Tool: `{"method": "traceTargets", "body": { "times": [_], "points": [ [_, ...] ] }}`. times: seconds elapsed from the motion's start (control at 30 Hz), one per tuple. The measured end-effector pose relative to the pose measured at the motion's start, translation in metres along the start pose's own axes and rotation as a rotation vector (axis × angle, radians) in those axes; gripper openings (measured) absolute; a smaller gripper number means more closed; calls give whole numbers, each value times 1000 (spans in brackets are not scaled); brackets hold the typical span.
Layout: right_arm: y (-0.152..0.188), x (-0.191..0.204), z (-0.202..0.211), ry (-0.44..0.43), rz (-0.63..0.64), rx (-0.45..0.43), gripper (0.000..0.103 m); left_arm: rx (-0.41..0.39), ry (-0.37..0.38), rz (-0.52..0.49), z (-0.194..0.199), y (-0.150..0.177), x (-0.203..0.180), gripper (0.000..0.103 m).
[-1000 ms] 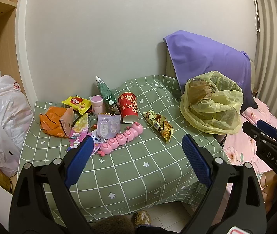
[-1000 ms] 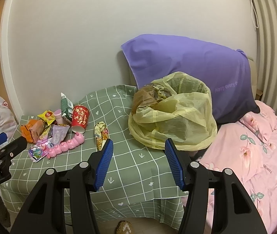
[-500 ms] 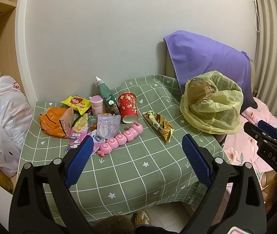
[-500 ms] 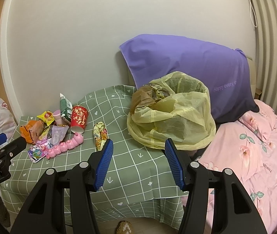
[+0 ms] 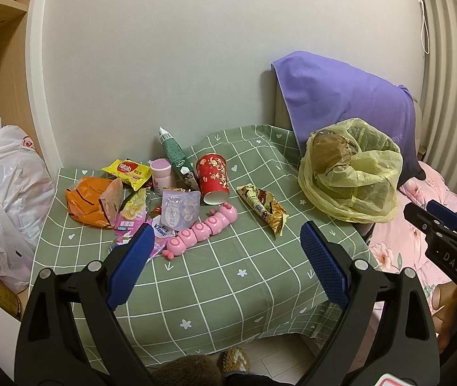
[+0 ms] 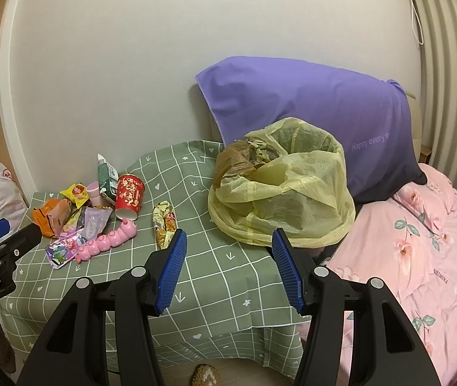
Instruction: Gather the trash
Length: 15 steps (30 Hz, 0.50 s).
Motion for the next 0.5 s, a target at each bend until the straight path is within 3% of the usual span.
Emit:
{"method": "traceTargets", "body": {
  "times": [0.27, 0.5],
  "points": [
    [-11, -8, -15, -10, 13, 2, 53, -17, 33, 14, -18, -12, 8, 88],
    [-39, -4, -68, -64, 67, 64, 53, 43, -3, 27, -77, -22, 40, 88]
  ]
}}
Point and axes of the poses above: each gripper's, at about its wrist camera, not at the fingertips, and z roughly against the way its jaws point, x to its left, y to its underside, the point moved 5 cm from there along -z, roughly the way its jaws point, and after that the axes turned 10 degrees about -y, right-handed, at the moved point
